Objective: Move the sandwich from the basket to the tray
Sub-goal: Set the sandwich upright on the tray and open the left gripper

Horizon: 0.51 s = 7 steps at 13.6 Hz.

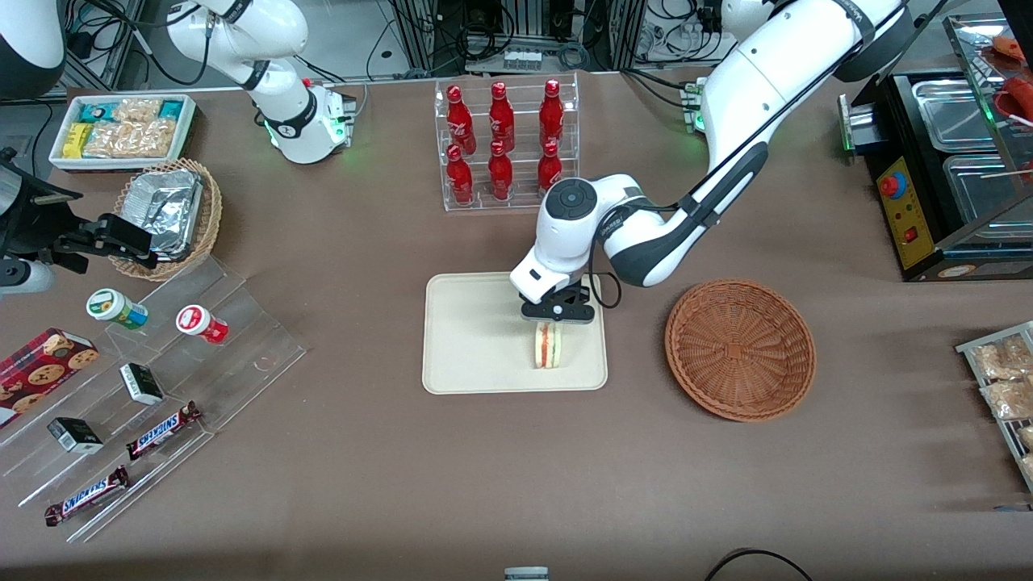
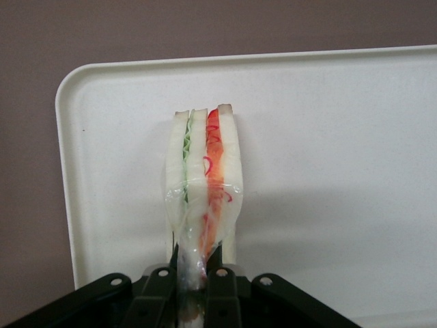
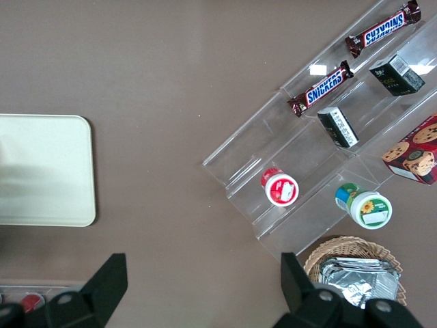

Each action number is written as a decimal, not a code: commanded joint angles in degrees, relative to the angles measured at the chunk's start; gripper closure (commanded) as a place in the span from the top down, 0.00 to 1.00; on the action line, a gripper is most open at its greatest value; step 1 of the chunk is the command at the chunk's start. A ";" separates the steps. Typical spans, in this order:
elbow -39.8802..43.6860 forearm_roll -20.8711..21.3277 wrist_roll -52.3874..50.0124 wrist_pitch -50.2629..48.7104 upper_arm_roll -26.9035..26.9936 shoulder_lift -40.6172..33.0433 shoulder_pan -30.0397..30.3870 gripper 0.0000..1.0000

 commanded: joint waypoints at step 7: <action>0.01 1.64 -3.57 1.09 -0.01 0.68 -0.05 1.00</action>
